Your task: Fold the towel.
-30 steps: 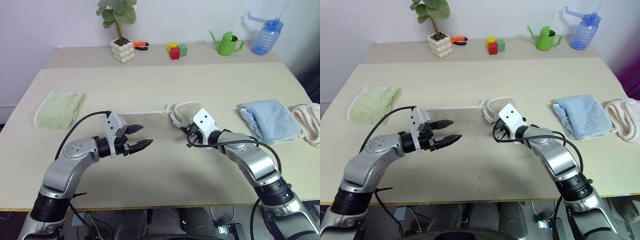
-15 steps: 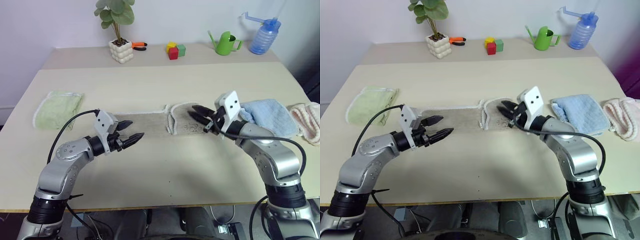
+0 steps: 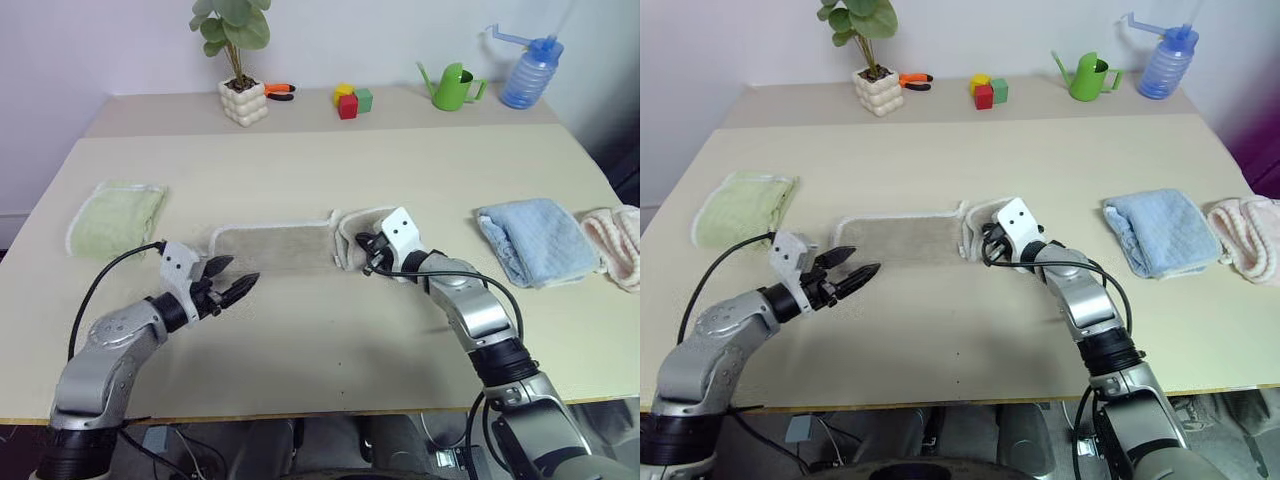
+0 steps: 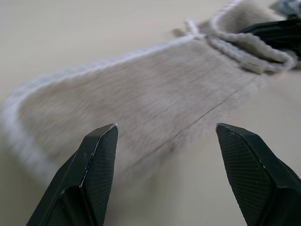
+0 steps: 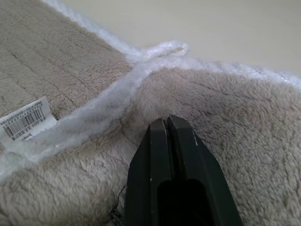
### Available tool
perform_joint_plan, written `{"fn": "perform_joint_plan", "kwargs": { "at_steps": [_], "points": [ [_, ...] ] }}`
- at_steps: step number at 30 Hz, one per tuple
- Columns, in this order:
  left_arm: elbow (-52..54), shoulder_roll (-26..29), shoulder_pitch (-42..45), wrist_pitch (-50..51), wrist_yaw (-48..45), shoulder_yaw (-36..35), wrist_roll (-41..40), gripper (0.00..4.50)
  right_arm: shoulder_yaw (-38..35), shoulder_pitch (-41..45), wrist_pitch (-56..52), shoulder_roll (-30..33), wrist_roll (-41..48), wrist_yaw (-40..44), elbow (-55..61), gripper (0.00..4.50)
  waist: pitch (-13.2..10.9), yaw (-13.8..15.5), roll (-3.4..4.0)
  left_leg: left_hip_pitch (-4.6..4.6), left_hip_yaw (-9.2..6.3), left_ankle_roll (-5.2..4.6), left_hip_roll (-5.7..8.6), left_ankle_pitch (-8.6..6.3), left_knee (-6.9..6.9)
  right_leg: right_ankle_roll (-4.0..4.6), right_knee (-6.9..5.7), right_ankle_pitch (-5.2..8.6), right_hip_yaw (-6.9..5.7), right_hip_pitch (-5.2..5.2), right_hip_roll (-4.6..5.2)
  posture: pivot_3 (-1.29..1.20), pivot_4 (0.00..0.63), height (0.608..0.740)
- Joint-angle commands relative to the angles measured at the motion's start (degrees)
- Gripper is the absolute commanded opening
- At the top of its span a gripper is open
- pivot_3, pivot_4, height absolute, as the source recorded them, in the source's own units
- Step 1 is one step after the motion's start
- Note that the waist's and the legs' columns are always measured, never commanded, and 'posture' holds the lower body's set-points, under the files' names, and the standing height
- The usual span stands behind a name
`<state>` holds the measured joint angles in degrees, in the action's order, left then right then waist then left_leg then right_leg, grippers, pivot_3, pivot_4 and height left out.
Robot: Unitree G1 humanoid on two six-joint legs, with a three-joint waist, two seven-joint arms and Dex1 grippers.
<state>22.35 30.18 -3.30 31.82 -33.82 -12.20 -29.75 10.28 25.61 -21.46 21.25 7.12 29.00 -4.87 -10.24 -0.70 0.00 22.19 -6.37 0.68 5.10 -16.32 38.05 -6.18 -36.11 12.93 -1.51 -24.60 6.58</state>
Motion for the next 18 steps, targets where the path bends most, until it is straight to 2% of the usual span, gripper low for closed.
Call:
{"fn": "perform_joint_plan", "kwargs": {
  "at_steps": [1, 5, 8, 9, 13, 18],
  "points": [
    [4.5, -0.6, -2.4, 4.6, 3.5, -4.3, -4.2, 3.43, -2.4, 0.9, 1.3, 2.5, 1.0, 2.9, 6.8, 0.86, 0.0, 0.0, 0.00, 0.00, 0.00, -0.01, 0.00, 0.00, 0.00, 0.00, 0.00, 0.00, 0.00, 0.00, 0.00, 0.00, 0.150, 0.732],
    [5.6, -2.3, -4.0, 11.5, 7.0, -7.8, -10.6, 4.50, -1.6, 1.2, 5.3, 6.4, -0.5, 7.1, 11.2, 2.75, 0.0, 0.1, -0.01, 0.00, -0.01, -0.03, 0.02, -0.02, 0.01, -0.01, 0.02, 0.00, -0.03, 0.04, 0.01, 0.00, 0.150, 0.732],
    [7.2, -6.0, -5.3, 18.6, 11.0, -10.7, -21.0, 4.50, -0.2, 1.9, 8.7, 9.2, -2.1, 10.3, 14.1, 4.32, 0.0, 0.1, -0.01, 0.00, -0.01, -0.03, 0.02, -0.02, 0.02, -0.01, 0.01, 0.00, -0.03, 0.04, 0.01, 0.00, 0.150, 0.732],
    [7.2, -6.9, -5.5, 20.5, 12.7, -11.1, -23.4, 4.50, -0.2, 2.0, 8.9, 9.4, -1.9, 10.9, 14.9, 4.46, 0.0, 0.1, -0.01, 0.00, -0.01, -0.03, 0.01, -0.02, 0.02, -0.01, 0.02, 0.00, -0.03, 0.04, 0.01, 0.00, 0.150, 0.732],
    [4.4, -11.0, -3.7, 25.0, 21.4, -12.7, -29.6, 4.50, 0.0, 2.0, 8.4, 8.2, -0.7, 12.0, 17.2, 4.46, 0.0, 0.1, -0.02, -0.02, -0.03, 0.01, -0.01, 0.00, 0.02, -0.01, -0.02, 0.00, -0.03, 0.04, 0.00, 0.00, 0.150, 0.732],
    [-0.6, -16.7, 2.4, 24.5, 32.8, -15.4, -36.2, 4.50, 1.0, 0.7, 8.8, 7.0, -1.5, 12.3, 18.0, 4.46, 0.0, 0.9, -0.05, -0.08, -0.05, 0.02, 0.04, 0.01, 0.04, -0.01, 0.00, 0.00, -0.03, 0.12, 0.03, 0.00, 0.150, 0.732]
  ]
}}
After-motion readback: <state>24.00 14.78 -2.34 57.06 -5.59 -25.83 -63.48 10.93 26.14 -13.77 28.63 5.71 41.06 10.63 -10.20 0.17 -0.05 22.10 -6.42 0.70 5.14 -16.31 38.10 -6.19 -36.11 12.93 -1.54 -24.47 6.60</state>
